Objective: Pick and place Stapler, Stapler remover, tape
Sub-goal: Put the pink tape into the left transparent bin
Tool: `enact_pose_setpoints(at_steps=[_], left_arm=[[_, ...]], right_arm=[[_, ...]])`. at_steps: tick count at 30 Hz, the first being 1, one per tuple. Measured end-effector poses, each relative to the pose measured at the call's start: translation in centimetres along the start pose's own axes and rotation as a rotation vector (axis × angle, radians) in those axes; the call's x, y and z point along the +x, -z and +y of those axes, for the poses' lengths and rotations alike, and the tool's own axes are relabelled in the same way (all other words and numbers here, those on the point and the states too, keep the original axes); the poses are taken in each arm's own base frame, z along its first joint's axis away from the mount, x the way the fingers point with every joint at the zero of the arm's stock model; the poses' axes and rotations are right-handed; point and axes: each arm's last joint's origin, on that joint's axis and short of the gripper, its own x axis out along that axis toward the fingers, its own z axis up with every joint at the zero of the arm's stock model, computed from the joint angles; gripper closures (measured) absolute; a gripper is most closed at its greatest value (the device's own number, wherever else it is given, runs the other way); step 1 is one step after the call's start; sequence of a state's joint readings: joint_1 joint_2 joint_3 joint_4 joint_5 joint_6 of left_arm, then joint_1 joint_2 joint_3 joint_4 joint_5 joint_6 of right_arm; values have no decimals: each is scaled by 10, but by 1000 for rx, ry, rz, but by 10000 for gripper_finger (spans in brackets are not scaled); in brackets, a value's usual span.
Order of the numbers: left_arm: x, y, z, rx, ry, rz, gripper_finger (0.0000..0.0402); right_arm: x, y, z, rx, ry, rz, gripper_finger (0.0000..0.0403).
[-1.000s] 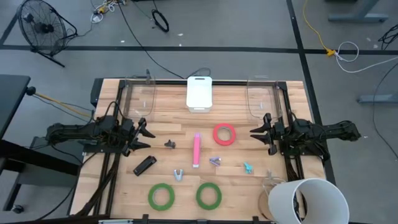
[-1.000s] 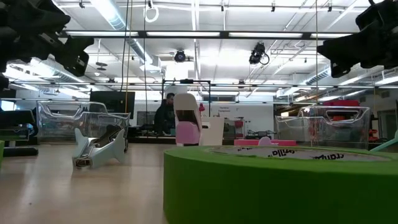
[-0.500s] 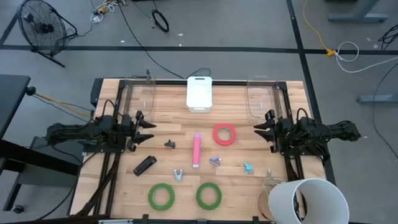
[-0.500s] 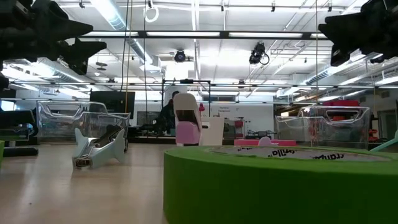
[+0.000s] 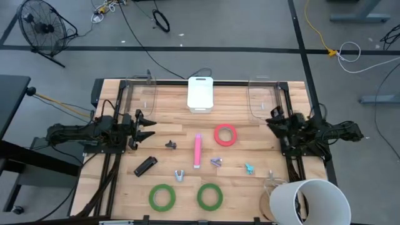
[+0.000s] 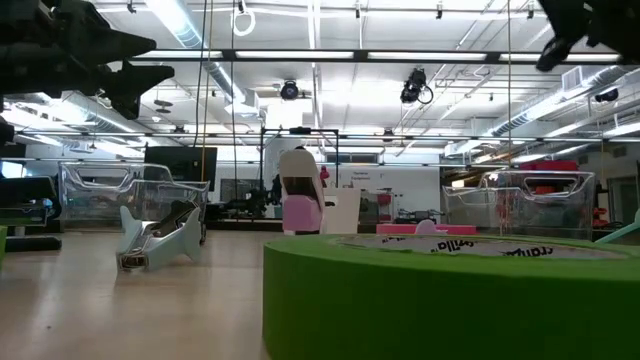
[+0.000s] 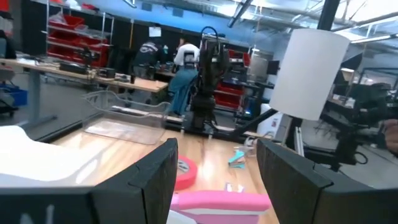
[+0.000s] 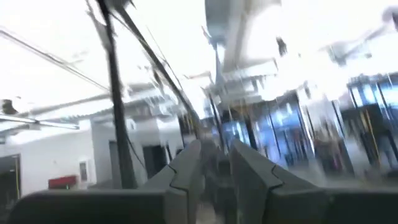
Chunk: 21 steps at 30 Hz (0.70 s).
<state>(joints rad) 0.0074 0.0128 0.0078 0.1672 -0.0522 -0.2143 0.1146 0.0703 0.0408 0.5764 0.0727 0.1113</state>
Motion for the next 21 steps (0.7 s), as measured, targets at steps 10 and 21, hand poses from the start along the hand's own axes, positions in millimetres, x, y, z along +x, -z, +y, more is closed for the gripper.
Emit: enact_pose_setpoints(at_steps=[10, 21], left_arm=[[1, 2, 3, 19, -99, 3, 179], [2, 3, 5, 25, -145, 12, 179]], right_arm=[[74, -4, 0, -140, 250, 655, 314], [128, 65, -11, -286, 338, 1190, 290]])
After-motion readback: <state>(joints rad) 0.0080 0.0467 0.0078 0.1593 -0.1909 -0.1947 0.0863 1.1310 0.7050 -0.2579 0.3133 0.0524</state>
